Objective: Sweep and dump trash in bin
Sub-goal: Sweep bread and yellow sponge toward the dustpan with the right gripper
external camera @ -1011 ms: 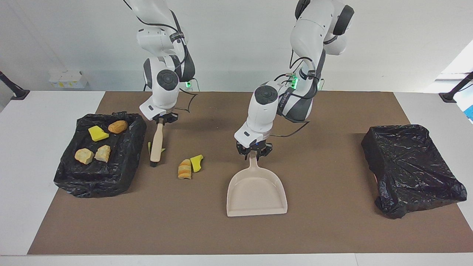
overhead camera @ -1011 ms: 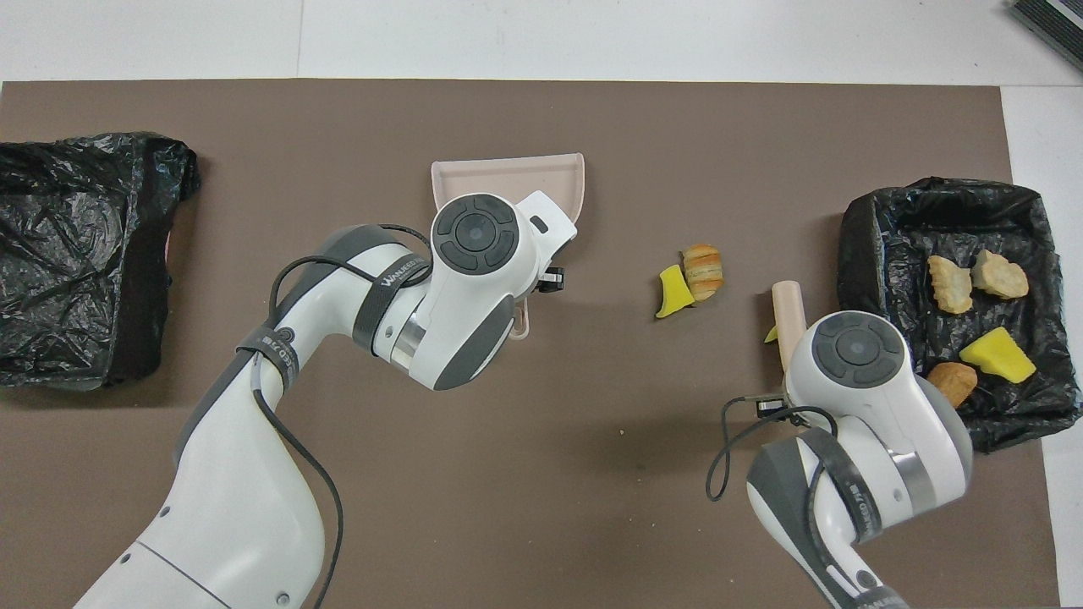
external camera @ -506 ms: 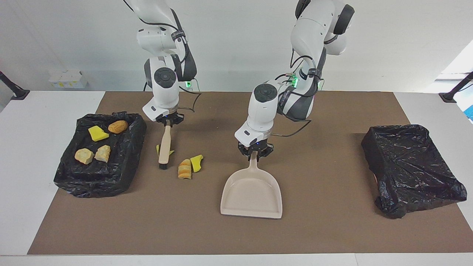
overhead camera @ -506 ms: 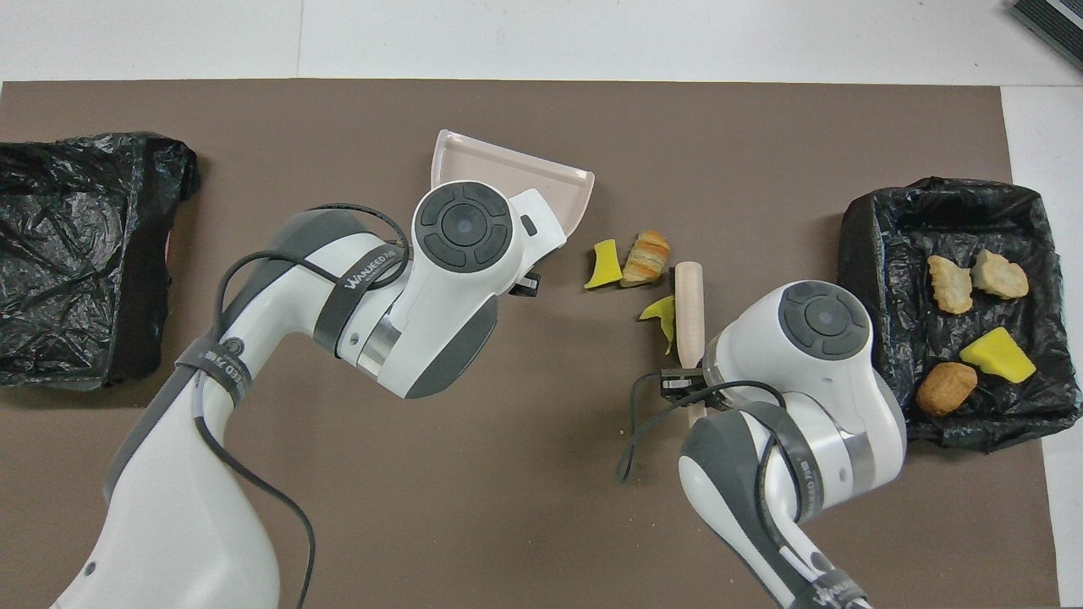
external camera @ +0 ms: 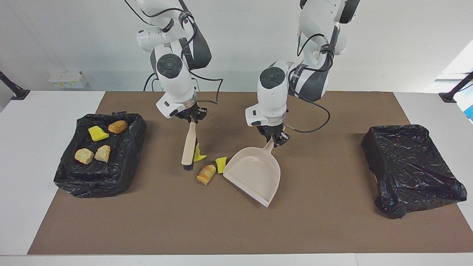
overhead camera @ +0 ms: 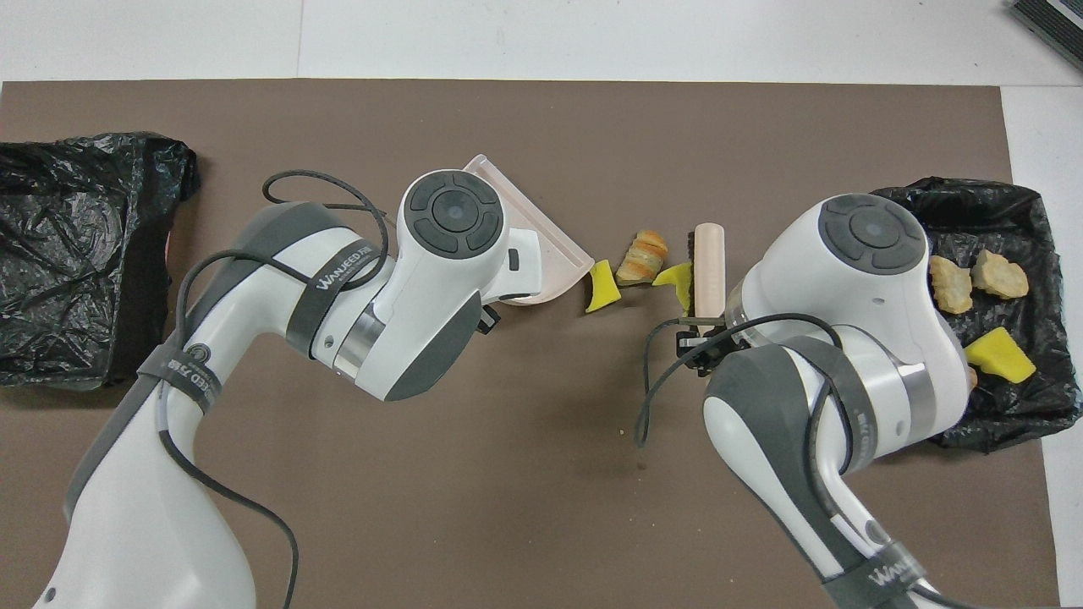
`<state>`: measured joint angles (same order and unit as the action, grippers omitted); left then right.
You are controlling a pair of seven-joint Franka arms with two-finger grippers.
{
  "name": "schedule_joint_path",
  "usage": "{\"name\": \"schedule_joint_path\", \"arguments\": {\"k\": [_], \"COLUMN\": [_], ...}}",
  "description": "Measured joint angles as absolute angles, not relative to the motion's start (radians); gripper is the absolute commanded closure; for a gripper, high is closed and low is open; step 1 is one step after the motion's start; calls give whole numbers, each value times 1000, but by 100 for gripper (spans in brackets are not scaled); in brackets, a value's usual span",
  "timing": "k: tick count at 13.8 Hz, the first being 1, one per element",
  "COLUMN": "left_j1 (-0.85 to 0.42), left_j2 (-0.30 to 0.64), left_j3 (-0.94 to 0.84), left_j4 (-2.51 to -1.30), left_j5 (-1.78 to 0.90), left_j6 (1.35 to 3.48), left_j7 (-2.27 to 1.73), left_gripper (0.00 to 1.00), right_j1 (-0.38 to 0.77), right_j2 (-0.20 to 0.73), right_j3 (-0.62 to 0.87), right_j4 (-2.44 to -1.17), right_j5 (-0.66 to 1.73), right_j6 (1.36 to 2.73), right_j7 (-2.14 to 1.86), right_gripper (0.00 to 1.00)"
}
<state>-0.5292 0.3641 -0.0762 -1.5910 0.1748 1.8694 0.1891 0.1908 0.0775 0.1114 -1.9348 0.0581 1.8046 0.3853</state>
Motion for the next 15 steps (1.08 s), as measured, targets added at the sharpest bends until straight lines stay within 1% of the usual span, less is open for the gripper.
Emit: {"name": "schedule_joint_path", "arguments": {"k": [3, 6, 10, 12, 15], "left_j1": [-527, -502, -501, -501, -501], "left_j2": [364, 362, 362, 358, 334], "left_j3": [-68, -61, -63, -65, -67], "left_j4": [-1577, -1544, -1543, -1564, -1627], "left_j5": [193, 236, 259, 259, 224], "left_j6": [1856, 1849, 1844, 1834, 1834], "left_j7": [275, 367, 671, 729, 738], "left_gripper": [100, 100, 100, 100, 100], "right_j1": [135, 101, 120, 151, 207], "right_j2": [99, 116, 161, 179, 181], "right_j3": [109, 108, 116, 118, 121], "right_j4": [-1943, -1981, -1996, -1989, -1962], "right_j5": [45, 45, 43, 43, 45], "right_j6": [1833, 1912, 1985, 2005, 2009], "right_j7": [310, 271, 271, 271, 283], "right_gripper": [100, 100, 100, 100, 100]}}
